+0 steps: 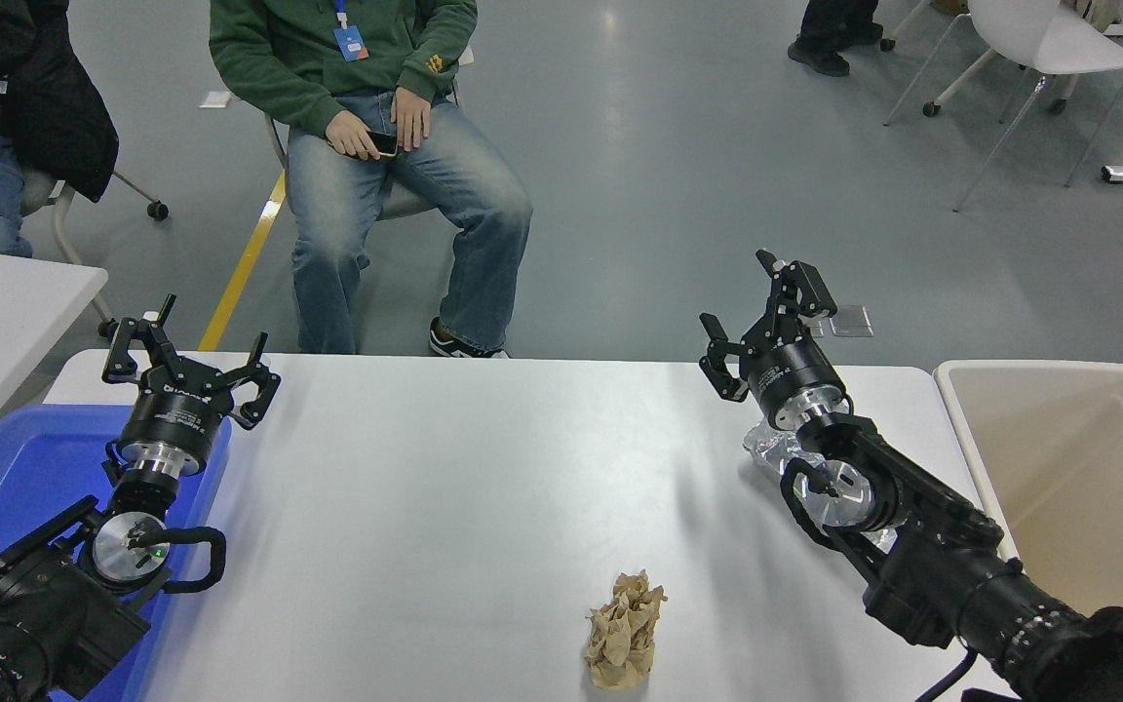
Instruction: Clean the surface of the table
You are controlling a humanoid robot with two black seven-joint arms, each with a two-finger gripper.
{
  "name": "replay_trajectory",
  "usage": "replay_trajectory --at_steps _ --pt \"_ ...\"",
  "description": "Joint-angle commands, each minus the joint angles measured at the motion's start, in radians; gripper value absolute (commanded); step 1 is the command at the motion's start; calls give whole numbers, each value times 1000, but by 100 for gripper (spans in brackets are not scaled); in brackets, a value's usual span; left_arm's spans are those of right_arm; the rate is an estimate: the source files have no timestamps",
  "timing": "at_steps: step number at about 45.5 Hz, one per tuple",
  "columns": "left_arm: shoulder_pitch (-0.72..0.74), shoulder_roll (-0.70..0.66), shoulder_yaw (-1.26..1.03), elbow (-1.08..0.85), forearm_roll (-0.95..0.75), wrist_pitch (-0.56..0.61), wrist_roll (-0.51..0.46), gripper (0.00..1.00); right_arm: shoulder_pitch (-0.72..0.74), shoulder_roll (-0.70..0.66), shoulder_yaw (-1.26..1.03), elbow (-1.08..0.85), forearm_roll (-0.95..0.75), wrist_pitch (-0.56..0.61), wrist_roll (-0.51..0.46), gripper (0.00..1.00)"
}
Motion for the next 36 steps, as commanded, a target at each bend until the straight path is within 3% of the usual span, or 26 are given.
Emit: replay_trajectory --at_steps 1,18,36 --pt "0 0 0 1 -2 0 1 100 23 -26 -71 11 13 -12 -9 100" --pt "0 0 0 1 0 0 -1 100 63 -159 -195 75 33 -18 -81 100" --pt "0 0 0 1 0 0 1 100 169 -359 -387 144 65 -18 -79 100"
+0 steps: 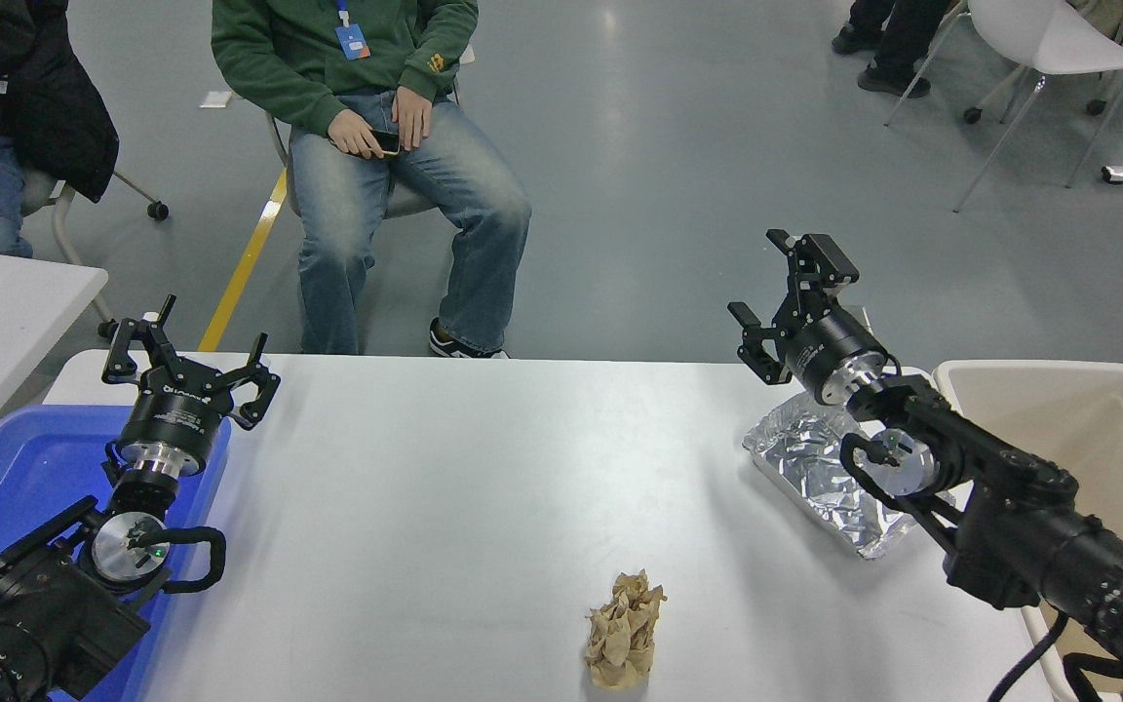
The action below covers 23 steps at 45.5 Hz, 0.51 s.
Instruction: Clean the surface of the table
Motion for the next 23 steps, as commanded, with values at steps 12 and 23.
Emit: replay_trajectory --at_steps 12,23 --pt "0 0 0 -1 1 0 0 100 69 -166 -167 66 11 6 -7 100" --pt "0 0 0 0 -1 0 0 100 148 -310 -406 175 11 1 -5 100"
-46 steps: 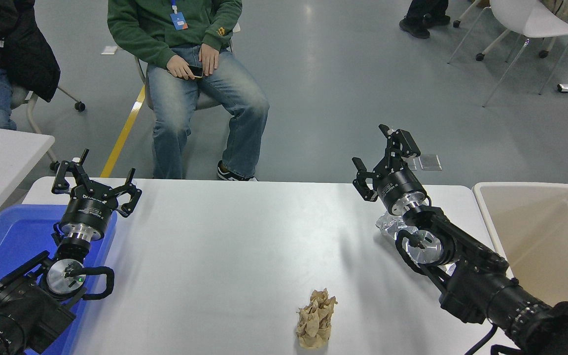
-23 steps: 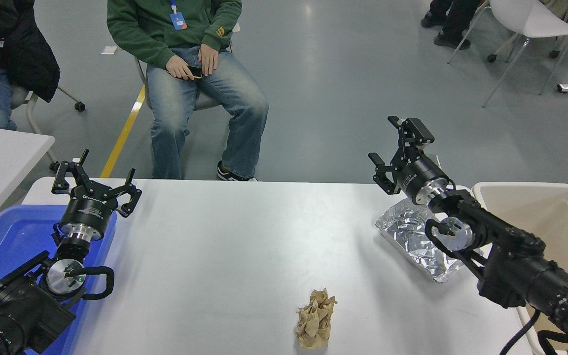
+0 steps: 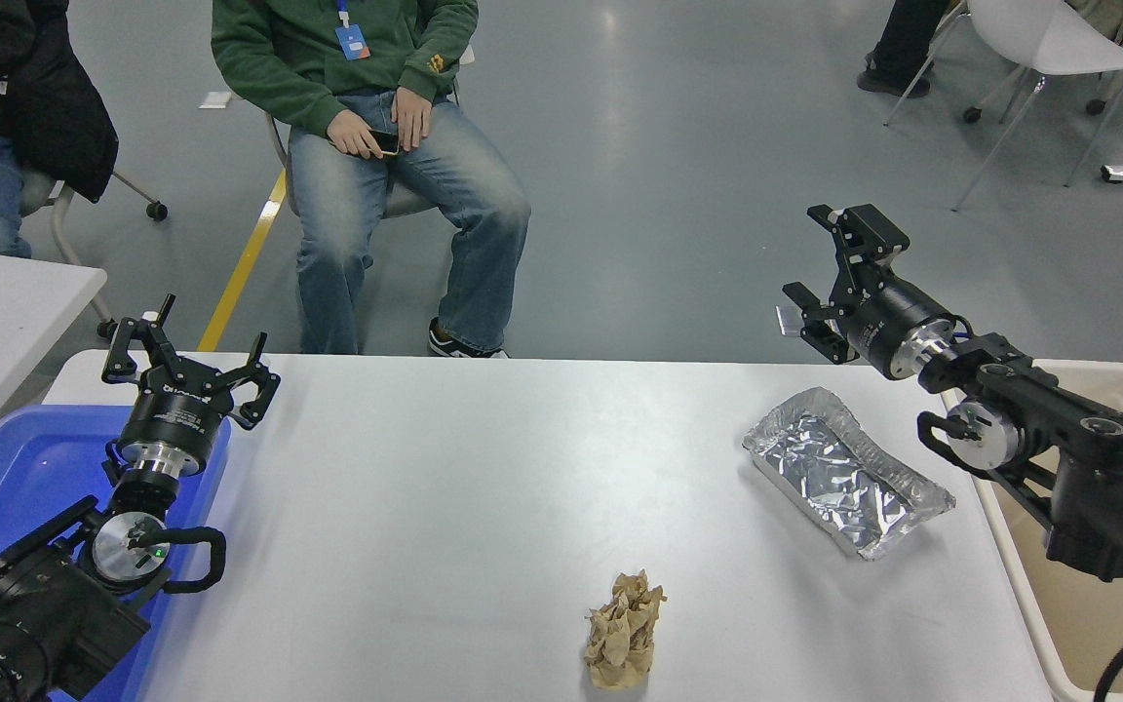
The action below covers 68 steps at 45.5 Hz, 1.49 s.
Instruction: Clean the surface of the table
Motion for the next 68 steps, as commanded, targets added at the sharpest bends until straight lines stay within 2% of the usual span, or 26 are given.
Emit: replay_trajectory --at_steps 1,14,25,35,46,68 --pt "0 0 0 -1 1 0 0 100 71 -136 -204 92 2 -2 1 100" --pt "0 0 0 1 1 0 0 100 188 -296 -417 225 -18 -13 1 100" --pt "0 0 0 1 -1 0 0 100 285 -354 -618 298 -18 -13 -10 100" --pt "0 0 0 -1 1 0 0 100 363 -373 -795 341 -16 -16 -119 100" --pt "0 0 0 -1 1 0 0 100 406 -374 -876 370 -13 -20 -266 100" --pt "0 0 0 -1 1 0 0 100 397 -359 -930 437 -6 -36 -404 100"
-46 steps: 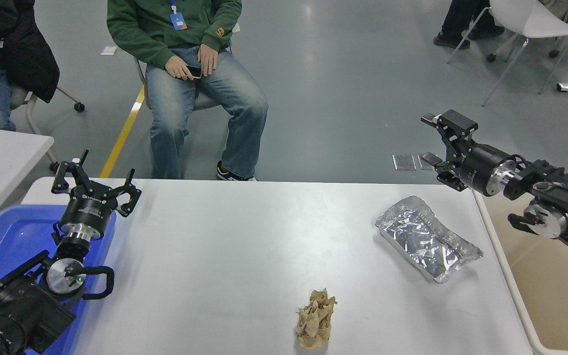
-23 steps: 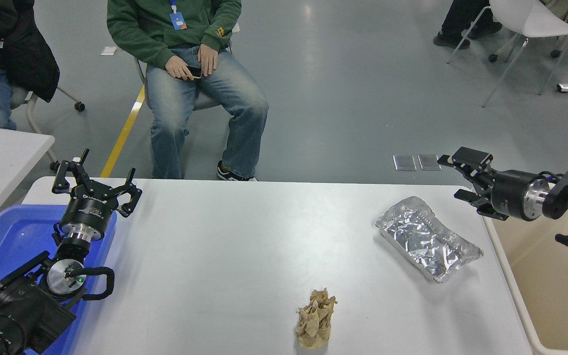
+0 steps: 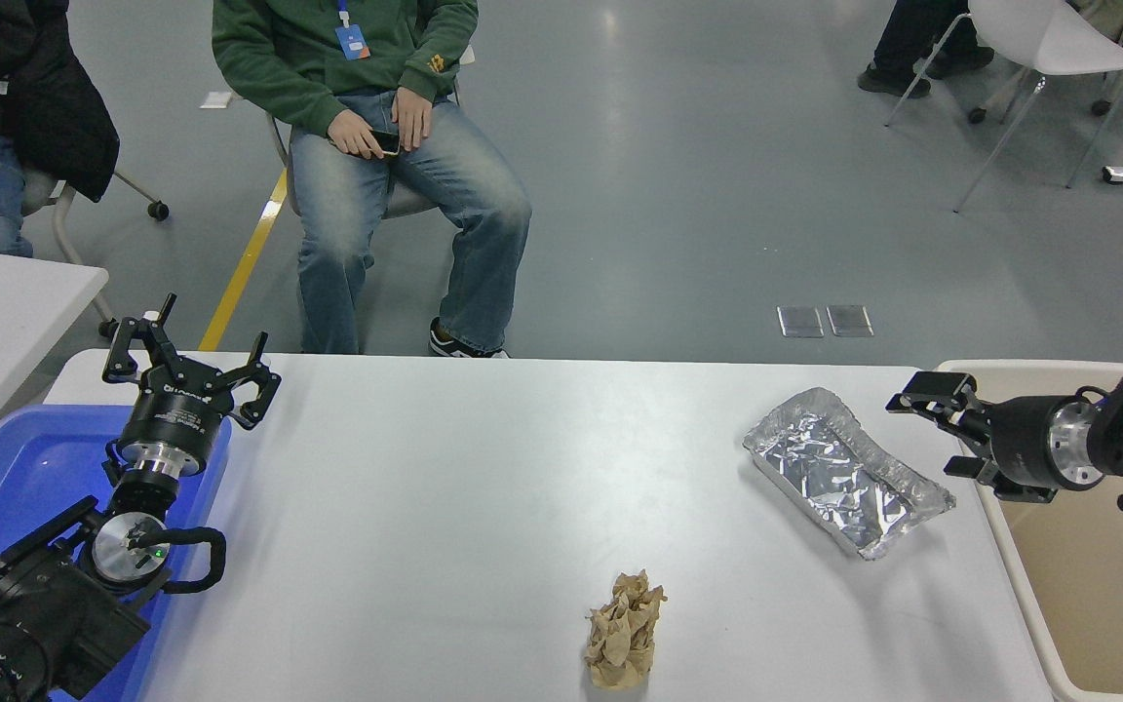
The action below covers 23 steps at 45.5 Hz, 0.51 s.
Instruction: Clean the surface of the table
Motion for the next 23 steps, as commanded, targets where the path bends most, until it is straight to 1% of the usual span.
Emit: replay_trajectory --at_steps 1,7,23 --pt "0 0 0 0 0 0 0 100 -10 9 -38 19 5 -13 -70 100" --pt "0 0 0 0 0 0 0 100 -36 40 -38 19 11 -25 -97 100" --pt "0 0 0 0 0 0 0 100 -81 149 -33 2 62 -71 -123 100"
